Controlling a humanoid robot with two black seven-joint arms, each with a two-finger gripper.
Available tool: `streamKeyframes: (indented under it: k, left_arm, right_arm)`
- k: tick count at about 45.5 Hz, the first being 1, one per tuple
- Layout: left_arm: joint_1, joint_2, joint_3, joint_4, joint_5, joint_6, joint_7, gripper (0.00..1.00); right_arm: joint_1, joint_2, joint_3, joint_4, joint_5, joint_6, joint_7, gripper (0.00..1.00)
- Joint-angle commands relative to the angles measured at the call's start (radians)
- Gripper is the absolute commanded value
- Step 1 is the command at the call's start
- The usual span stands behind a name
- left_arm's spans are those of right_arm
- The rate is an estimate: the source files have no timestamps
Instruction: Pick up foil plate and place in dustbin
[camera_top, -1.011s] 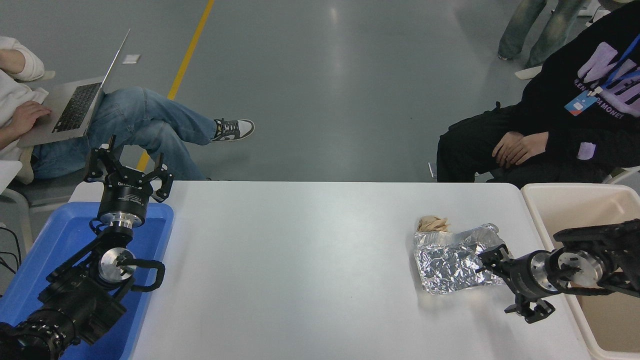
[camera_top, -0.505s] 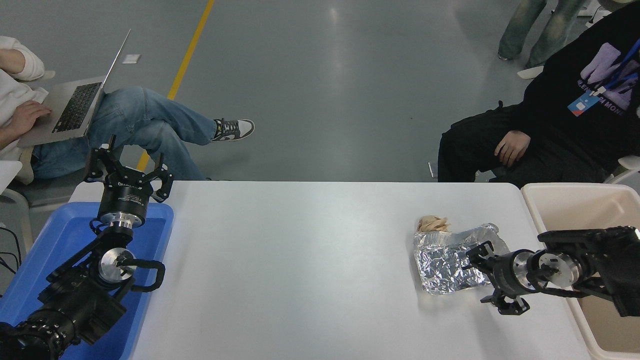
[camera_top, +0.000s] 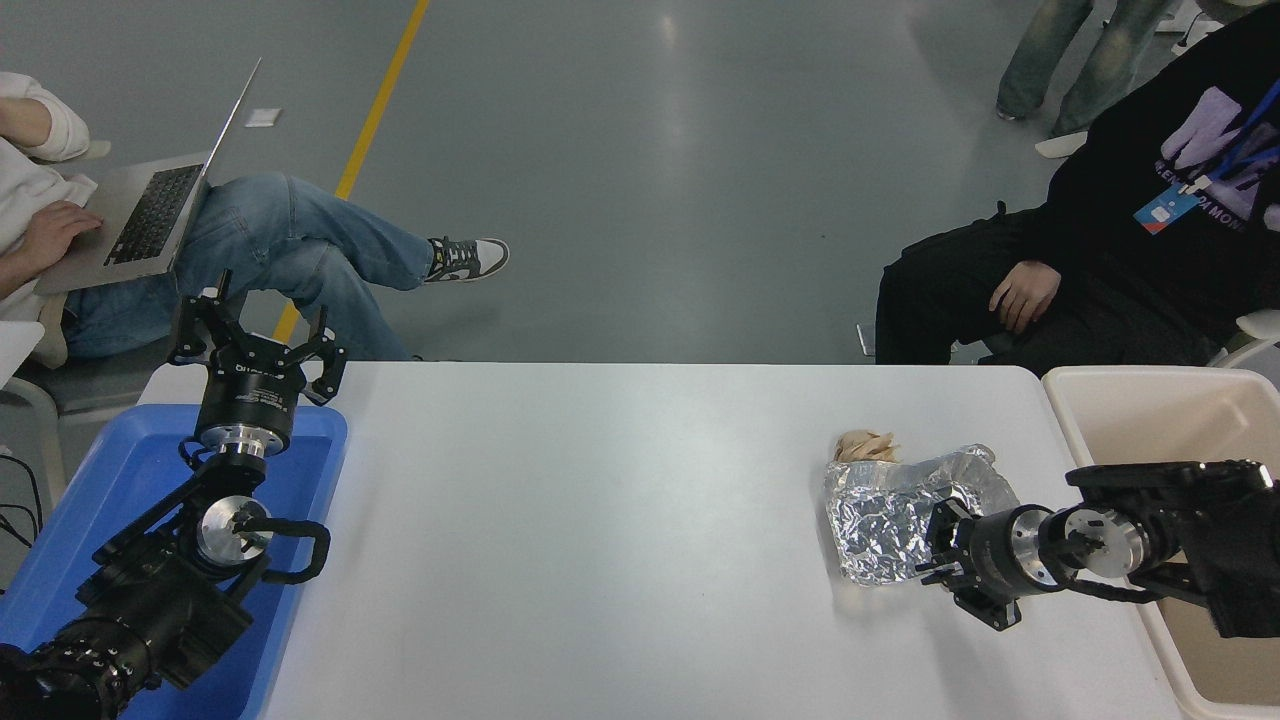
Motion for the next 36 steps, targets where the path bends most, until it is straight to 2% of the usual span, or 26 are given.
streamKeyframes:
  k: [1,7,12,17,25,32,36]
  left_arm:
    - [-0.001,0.000,0.000,0.000,-0.001,0.000,0.000,0.99]
    - [0.001,0.000,0.000,0.000,-0.001,0.000,0.000,0.99]
    - [0.001,0.000,0.000,0.000,0.001,0.000,0.000,0.99]
    - [0.001,0.000,0.000,0.000,0.001,0.000,0.000,0.99]
    - [0.001,0.000,0.000,0.000,-0.001,0.000,0.000,0.99]
    - [0.001,0.000,0.002,0.001,0.001,0.000,0.000,0.99]
    - [0.001,0.000,0.002,0.000,0.001,0.000,0.000,0.99]
  right_arm:
    - [0.003,-0.001,-0.007,0.002,-0.002,0.003,0.000,0.00]
    - [0.035,-0.023,-0.046,0.045,-0.029,0.004,-0.008,0.00]
    - [0.125,-0.072,-0.137,0.131,-0.143,0.032,-0.006,0.00]
    - [0.244,-0.128,-0.198,0.195,-0.204,0.099,-0.006,0.00]
    - [0.494,-0.155,-0.364,0.258,-0.296,0.330,-0.006,0.00]
    - [0.693,-0.162,-0.459,0.271,-0.313,0.554,-0.005,0.00]
    - [0.834,-0.162,-0.514,0.289,-0.335,0.596,-0.006,0.00]
